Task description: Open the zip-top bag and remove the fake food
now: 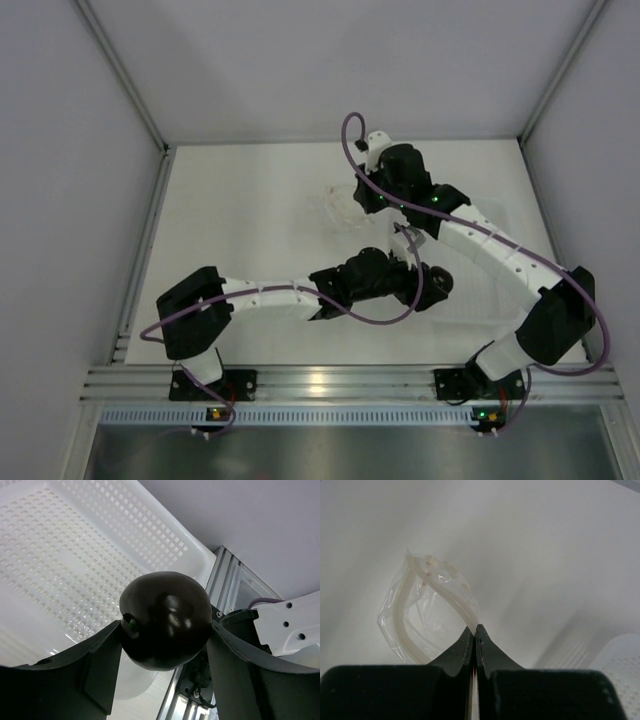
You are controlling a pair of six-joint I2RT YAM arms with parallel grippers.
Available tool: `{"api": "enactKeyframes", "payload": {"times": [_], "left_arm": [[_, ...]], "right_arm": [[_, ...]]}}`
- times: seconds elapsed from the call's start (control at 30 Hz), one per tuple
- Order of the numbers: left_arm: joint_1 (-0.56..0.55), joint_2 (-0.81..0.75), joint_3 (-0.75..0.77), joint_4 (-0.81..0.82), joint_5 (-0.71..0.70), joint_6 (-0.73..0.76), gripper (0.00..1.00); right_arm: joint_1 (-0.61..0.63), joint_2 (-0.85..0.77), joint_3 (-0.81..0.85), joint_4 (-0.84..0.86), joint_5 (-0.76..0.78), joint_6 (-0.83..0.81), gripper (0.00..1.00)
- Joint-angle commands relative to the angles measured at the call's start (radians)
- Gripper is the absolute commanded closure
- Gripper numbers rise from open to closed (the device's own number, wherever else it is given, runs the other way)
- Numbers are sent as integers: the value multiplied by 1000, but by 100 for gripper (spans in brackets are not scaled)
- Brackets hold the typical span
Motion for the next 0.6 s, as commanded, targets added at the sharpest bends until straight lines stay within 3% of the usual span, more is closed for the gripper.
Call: {"api": "enactKeyframes", "payload": {"times": [0.0, 0.13, 0.17, 0.33, 0.57], "left_arm": [[-21, 39, 69, 80, -4, 25, 41], [-22, 74, 98, 86, -7, 21, 17], [-22, 86, 109, 86, -12, 26, 2], [-22, 85, 112, 85, -47, 29, 2], [-19, -9, -7, 85, -145, 32, 2]], "right_arm": [[-24, 21, 42, -2, -55, -10, 100], [-26, 21, 32, 12, -61, 2, 100], [-27, 24, 30, 14, -61, 2, 100], [-33, 24, 19, 14, -52, 7, 100], [-45, 27, 3, 32, -38, 28, 100]]}}
